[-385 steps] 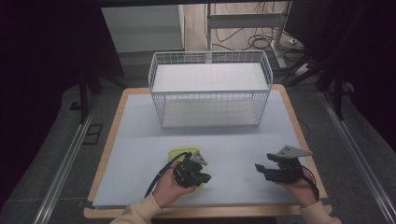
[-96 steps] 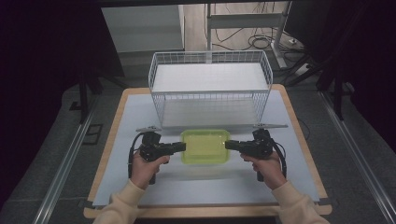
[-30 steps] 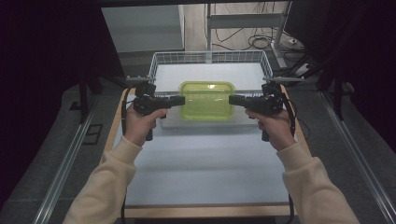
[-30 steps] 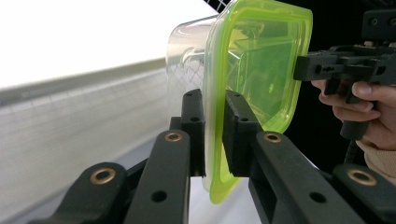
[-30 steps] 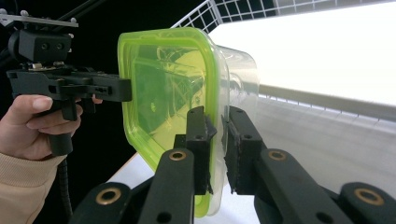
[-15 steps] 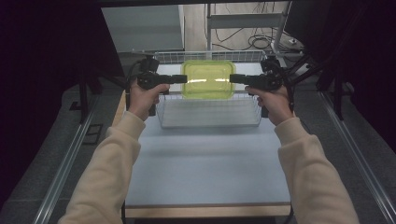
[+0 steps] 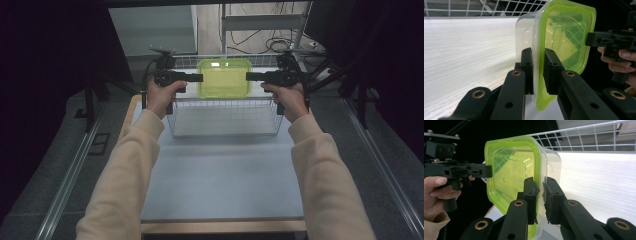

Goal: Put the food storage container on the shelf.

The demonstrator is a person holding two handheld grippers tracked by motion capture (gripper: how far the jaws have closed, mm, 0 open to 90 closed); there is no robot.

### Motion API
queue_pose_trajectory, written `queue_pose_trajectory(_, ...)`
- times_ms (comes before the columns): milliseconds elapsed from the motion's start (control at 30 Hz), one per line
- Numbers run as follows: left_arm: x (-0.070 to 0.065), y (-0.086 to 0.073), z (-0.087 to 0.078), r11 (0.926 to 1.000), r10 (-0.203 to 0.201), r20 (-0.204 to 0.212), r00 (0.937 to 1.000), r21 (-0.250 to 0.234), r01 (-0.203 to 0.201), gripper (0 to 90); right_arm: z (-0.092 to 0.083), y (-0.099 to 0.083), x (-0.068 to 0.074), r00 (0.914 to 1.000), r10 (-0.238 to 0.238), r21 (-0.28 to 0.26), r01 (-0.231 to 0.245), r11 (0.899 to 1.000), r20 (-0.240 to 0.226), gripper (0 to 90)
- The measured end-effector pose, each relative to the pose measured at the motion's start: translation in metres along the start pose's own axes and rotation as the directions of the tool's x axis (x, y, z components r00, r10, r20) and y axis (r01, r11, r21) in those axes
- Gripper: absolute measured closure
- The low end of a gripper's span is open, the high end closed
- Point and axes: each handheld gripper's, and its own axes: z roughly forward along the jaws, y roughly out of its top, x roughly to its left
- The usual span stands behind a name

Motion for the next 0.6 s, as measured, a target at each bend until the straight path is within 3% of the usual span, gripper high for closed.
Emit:
queue_pose_trajectory(100,0.003,0.002,0.006,0.9996,-0.03,0.005,0.9995,-0.002,0.03,80.2,0.007,0.002,-0.008,0.9993,0.007,0.015,-0.007,1.0,0.038,79.7)
queue_pose_trajectory(333,0.006,0.008,0.012,0.9979,-0.064,-0.01,0.9979,-0.012,0.064,79.9,0.015,0.005,-0.015,0.9987,0.023,-0.014,-0.022,1.0,0.046,78.9)
queue_pose_trajectory(467,0.014,0.011,0.016,0.993,-0.116,0.018,0.9931,-0.021,0.116,79.3,0.019,0.007,-0.016,0.9975,0.014,-0.012,-0.013,1.0,0.069,77.0)
queue_pose_trajectory(600,0.018,0.013,0.019,0.9933,-0.113,0.001,0.9936,-0.022,0.113,74.3,0.025,0.006,-0.014,0.9928,-0.019,-0.001,0.019,1.0,0.118,69.5)
